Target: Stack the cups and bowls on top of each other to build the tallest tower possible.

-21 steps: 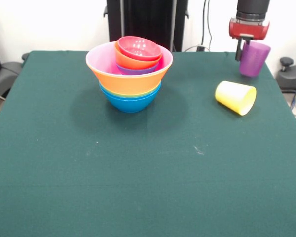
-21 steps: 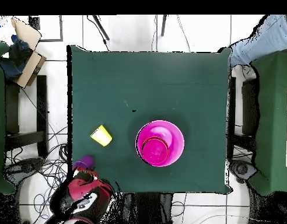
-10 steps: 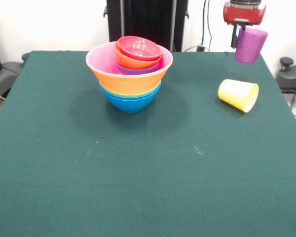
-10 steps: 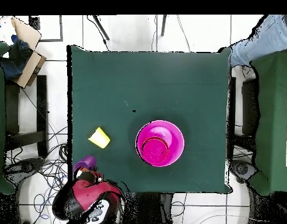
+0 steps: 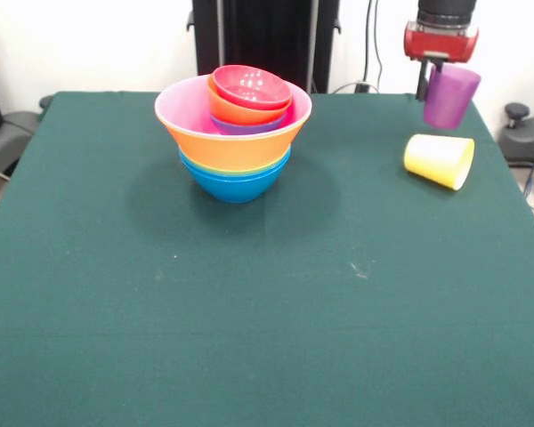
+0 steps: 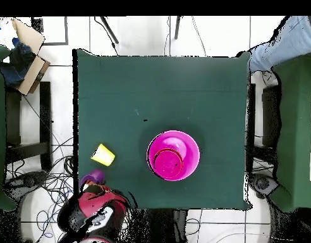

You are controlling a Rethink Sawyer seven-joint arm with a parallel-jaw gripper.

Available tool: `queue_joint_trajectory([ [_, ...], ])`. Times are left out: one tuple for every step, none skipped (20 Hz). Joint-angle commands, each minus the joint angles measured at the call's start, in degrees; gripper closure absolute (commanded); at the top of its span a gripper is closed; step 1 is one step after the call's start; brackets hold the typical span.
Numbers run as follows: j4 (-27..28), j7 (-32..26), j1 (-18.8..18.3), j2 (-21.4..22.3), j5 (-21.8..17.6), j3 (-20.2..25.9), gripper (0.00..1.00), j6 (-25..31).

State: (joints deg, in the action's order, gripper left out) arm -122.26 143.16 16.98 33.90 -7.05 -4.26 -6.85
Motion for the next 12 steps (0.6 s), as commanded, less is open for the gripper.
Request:
queue_joint_trajectory([
  [6.11, 2.88, 3.02, -6.46, 1.04, 1.96, 1.0, 1.59],
  [5.87, 3.22, 3.43, -6.17, 1.26, 1.96, 1.0, 1.97],
  [5.76, 3.54, 3.9, -5.99, 1.54, 1.96, 1.0, 2.29],
  [5.69, 3.79, 4.21, -6.04, 1.72, 1.99, 1.0, 2.28],
  [5.62, 4.04, 4.52, -6.09, 1.89, 2.01, 1.0, 2.28],
  [5.69, 4.22, 4.78, -6.44, 1.99, 1.97, 1.0, 2.02],
  [5.87, 4.37, 5.19, -6.9, 2.16, 1.9, 1.0, 1.8],
  [6.01, 4.53, 5.6, -7.21, 2.37, 1.72, 1.0, 1.67],
  [6.27, 4.7, 6.12, -7.53, 2.75, 1.51, 1.0, 1.69],
  [6.51, 4.84, 6.49, -7.85, 3.06, 1.43, 1.0, 1.64],
  [6.79, 5.1, 6.95, -8.11, 3.57, 1.39, 1.0, 1.67],
  [7.07, 5.35, 7.41, -8.36, 4.08, 1.35, 1.0, 1.69],
])
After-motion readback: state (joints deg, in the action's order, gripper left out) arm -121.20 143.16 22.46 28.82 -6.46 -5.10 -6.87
